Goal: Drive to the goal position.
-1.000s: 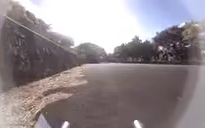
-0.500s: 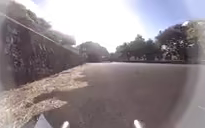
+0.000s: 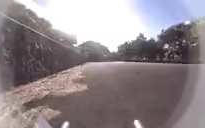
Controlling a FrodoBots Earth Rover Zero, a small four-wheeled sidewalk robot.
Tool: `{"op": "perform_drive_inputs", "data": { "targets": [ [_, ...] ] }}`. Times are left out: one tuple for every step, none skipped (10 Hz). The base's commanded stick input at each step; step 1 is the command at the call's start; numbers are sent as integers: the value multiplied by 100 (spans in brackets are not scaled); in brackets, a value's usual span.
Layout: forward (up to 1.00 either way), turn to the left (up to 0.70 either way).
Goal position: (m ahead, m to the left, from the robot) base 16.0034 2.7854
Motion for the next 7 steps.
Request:
{"op": "perform_drive_inputs", "data": {
  "targets": [
    [70, 0],
    [70, 0],
    [70, 0],
    [70, 0],
    [70, 0],
    [70, 0],
    [70, 0]
  ]
}}
